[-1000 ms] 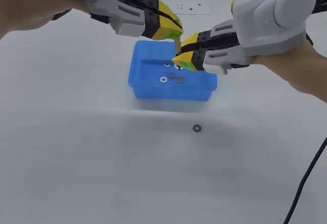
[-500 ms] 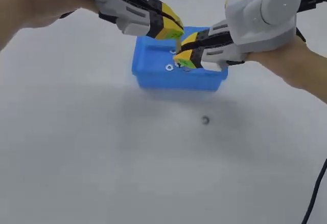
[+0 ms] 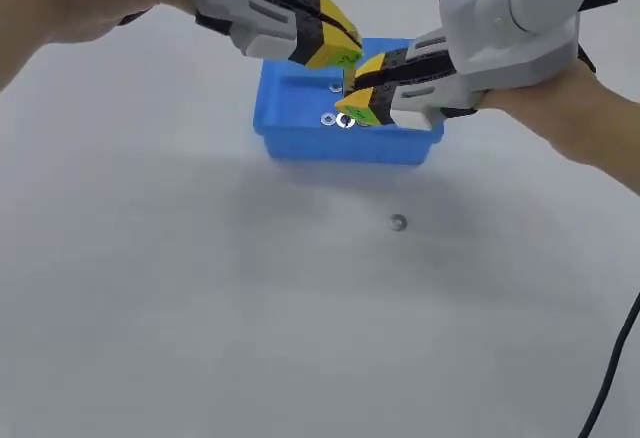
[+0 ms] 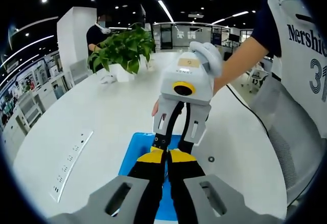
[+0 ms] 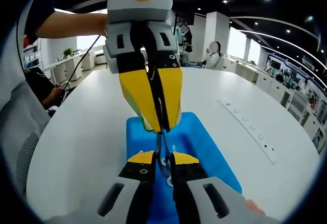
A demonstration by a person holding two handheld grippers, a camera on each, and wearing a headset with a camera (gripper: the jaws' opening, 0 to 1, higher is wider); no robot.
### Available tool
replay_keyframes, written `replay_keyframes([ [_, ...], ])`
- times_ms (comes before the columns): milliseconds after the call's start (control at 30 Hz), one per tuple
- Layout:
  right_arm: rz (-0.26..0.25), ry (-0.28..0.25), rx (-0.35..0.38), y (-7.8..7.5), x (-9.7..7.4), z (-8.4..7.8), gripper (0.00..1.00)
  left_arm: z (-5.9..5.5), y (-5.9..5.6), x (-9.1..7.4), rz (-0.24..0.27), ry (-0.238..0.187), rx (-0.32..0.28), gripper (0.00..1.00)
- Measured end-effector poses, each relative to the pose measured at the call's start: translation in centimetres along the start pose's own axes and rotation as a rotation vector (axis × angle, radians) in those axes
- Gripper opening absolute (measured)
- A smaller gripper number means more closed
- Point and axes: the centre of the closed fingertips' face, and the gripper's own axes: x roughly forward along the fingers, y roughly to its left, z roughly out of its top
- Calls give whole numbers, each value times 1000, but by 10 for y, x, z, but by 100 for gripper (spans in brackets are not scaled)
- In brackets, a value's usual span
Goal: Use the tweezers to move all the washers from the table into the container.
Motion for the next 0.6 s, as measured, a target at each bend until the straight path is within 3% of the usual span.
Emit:
replay_keyframes([
  [267, -16, -31, -15, 1, -14, 19, 13, 20, -2, -13, 24, -18, 31, 5],
  [600, -34, -53, -38, 12, -32, 36, 13, 46, -16, -24, 19, -32, 73, 5],
])
